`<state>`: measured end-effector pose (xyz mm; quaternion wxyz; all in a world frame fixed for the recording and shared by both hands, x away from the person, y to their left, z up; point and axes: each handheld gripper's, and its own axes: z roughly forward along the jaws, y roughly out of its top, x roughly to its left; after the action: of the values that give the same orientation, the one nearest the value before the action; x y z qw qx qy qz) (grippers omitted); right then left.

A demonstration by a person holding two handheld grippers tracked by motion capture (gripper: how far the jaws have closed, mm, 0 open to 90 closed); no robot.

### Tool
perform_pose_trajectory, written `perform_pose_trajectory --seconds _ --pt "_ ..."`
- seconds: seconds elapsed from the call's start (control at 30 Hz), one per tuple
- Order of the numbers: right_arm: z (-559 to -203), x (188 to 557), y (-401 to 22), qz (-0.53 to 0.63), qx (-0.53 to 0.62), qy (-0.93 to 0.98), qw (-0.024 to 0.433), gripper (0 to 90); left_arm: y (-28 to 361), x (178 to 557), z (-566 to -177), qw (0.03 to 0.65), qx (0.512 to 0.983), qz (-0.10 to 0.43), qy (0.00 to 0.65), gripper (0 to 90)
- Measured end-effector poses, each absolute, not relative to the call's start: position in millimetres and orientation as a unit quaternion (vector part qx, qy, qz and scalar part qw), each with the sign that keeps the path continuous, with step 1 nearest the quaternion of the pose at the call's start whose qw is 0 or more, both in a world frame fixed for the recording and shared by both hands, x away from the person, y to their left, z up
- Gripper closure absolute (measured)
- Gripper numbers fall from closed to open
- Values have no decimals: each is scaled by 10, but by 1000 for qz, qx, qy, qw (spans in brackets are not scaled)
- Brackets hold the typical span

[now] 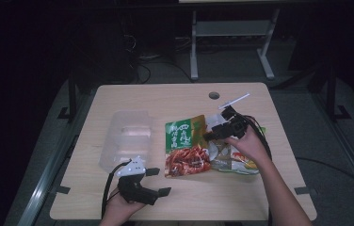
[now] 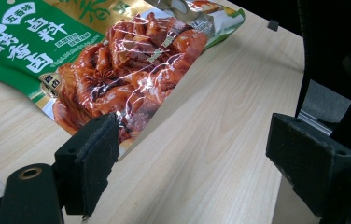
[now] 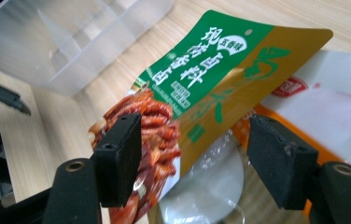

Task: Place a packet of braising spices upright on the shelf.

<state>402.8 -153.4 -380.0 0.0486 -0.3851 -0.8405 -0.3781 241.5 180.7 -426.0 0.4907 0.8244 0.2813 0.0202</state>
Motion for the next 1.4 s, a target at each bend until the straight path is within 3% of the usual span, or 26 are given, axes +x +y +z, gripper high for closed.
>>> perform_pose_trajectory --seconds 1.07,1.23,1.27,1.33,1.37,1.4 --pt "-4212 4445 -1321 -318 -446 -832 91 528 1761 2406 -4261 486 827 20 281 171" --pt "-4247 4452 -1286 -314 -449 -831 92 611 1750 2411 -4268 484 829 19 281 171" --pt "-4276 4456 -1285 -319 -453 -826 107 698 1747 2415 -4270 484 829 19 281 171" --pt "-4292 4461 -1288 -321 -453 -824 114 749 1747 2418 -4270 483 829 19 282 172" --pt "-4294 4450 -1294 -328 -447 -823 123 851 1746 2422 -4271 484 828 18 283 172" --pt "-4286 4440 -1299 -334 -445 -822 122 895 1747 2426 -4272 484 828 17 283 172"
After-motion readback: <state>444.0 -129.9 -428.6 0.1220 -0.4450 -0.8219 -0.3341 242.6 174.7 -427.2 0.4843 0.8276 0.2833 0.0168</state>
